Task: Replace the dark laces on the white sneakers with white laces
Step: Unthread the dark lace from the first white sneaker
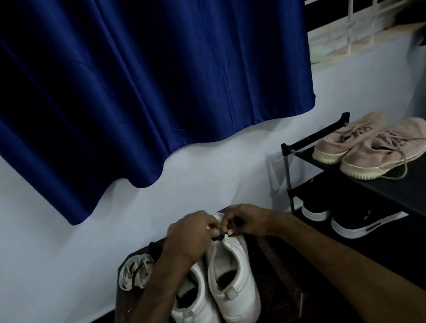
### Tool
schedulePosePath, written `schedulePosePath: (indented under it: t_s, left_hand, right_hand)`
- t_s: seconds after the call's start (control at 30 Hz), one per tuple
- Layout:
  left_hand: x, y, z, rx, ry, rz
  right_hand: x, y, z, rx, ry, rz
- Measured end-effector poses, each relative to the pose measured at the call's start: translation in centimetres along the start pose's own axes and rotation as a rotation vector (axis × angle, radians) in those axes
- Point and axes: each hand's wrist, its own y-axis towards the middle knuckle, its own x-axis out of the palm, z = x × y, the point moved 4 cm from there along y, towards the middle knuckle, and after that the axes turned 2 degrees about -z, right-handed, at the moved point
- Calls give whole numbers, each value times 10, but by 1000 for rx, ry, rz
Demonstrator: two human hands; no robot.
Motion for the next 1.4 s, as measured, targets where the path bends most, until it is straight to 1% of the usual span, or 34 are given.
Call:
schedulePosePath:
  t_s: [0.1, 0.17, 0.23, 0.3, 0.37, 0.4, 0.43, 0.53, 0.6, 0.67, 0.73, 0.8, 0.87, 0.9, 0.93, 1.0, 1.07, 1.13, 1.2, 1.23, 1.3, 1.4]
  left_hand:
    - [5, 8, 6, -88, 77, -48]
    - [5, 11, 10, -96, 212, -47]
    - [6, 11, 17, -27, 451, -39]
    - [3, 1, 25, 86, 596, 66]
    - [6, -8, 20, 139, 635, 96]
    - [7, -10, 10, 99, 629, 122]
    - [4, -12, -5, 12, 594, 105]
    - [-14, -22, -50, -296, 439, 138]
    - [-24, -27, -69, -345, 356, 144]
    - [-26, -27, -72, -284, 177, 134]
    - [-19, -23, -65, -147, -91, 86]
    - [-6, -22, -51, -3, -319, -49]
    - [9, -24, -39, 46, -488, -167]
    - [15, -24, -39, 53, -555, -170]
    - [19, -25, -40, 66, -592, -140]
    - [26, -27, -44, 71, -551, -89]
    - [33, -29, -49, 31, -441, -57]
    - [38, -29, -50, 4, -378, 1]
    - [42, -28, -50, -6, -375, 34]
    - [44, -29, -51, -21, -391, 36]
    - [46, -30, -52, -72, -417, -12]
    - [42, -37, -49, -136, -448, -99]
  right_hand:
    - [0, -2, -2, 0, -5, 7]
    - [0, -4, -2, 0, 3, 5]
    - [-1, -6, -3, -4, 14, 3]
    - [-2, -6, -3, -2, 27, -6]
    - [-3, -6, -3, 7, 40, -18]
    - [-3, -5, -2, 9, 45, -21]
    - [-3, -6, -3, 10, 47, -23]
    - [-1, -5, -1, 24, 42, -31]
    - [-4, -5, -5, 36, 31, -60]
    - [-10, -3, -11, 61, -3, -105]
    - [-17, 1, -20, 92, -97, -141]
    - [-16, 5, -34, 105, -211, -157]
    - [-12, 9, -44, 109, -274, -148]
    - [-9, 11, -49, 114, -308, -153]
    - [-7, 12, -53, 122, -342, -159]
    - [-7, 13, -61, 130, -403, -154]
    - [-6, 13, -73, 144, -520, -140]
    - [-3, 13, -79, 173, -622, -142]
    - [-3, 13, -79, 223, -602, -159]
    - [-2, 13, -79, 239, -576, -171]
    - [0, 13, -77, 270, -530, -181]
    - [4, 15, -80, 250, -549, -152]
